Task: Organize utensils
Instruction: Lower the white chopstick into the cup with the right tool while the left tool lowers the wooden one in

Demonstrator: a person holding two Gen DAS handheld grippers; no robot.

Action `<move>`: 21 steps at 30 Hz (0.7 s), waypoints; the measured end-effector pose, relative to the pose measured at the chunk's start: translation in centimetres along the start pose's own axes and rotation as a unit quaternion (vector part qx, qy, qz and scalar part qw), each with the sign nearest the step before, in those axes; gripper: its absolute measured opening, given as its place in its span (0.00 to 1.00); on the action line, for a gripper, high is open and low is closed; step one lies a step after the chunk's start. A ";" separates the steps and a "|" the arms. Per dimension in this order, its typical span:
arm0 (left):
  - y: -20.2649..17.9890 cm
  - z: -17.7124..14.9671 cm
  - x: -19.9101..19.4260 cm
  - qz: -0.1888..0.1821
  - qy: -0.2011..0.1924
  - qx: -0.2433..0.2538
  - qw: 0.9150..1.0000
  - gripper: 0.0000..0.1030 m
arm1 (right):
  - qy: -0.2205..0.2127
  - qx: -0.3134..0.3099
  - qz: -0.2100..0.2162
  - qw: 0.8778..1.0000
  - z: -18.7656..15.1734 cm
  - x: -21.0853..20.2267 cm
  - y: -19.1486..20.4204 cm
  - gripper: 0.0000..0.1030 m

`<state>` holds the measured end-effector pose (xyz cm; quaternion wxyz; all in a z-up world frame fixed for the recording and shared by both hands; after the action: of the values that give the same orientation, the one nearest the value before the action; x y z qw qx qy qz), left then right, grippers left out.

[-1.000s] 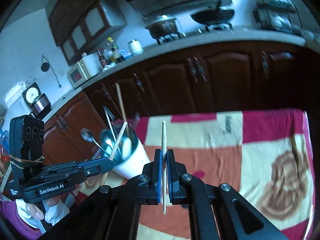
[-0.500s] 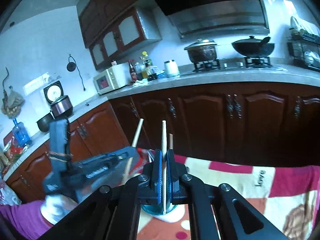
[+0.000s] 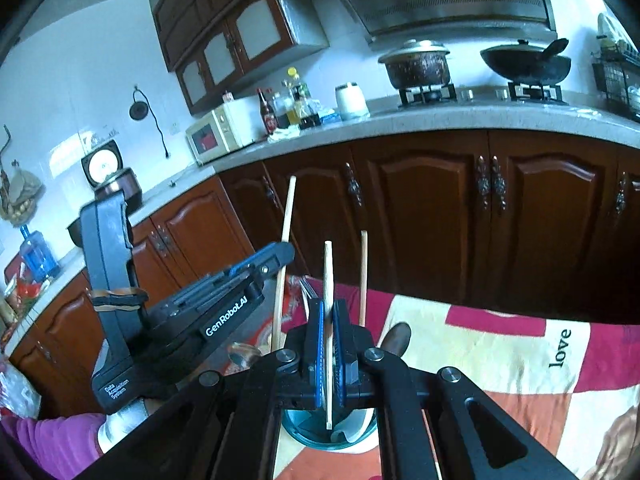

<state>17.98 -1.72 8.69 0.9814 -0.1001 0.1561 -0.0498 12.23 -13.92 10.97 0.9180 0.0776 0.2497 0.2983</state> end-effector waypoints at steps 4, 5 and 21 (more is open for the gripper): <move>-0.3 -0.7 0.6 0.007 -0.008 0.015 1.000 0.05 | 0.014 0.013 0.005 1.000 -1.3 0.9 -0.7 0.04; -0.3 -1.0 0.8 0.010 -0.008 0.016 1.000 0.05 | 0.018 0.014 0.005 1.000 -1.6 1.1 -0.9 0.04; 0.7 -2.5 1.9 0.041 -0.032 0.042 0.998 0.05 | 0.039 0.018 0.013 0.999 -3.4 2.0 -0.9 0.04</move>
<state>19.07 -1.76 5.65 0.9904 -0.0541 0.1265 -0.0129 12.40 -13.45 6.97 0.9021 0.0850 0.2898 0.3084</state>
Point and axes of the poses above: each gripper's, at about its wrist camera, not at the fingertips, and x roughly the way its jaws point, y to its left, z to its top, the point moved 8 cm from there along x, roughly the way its jaws point, and after that the axes turned 6 degrees about -y, right-handed, at the moved point
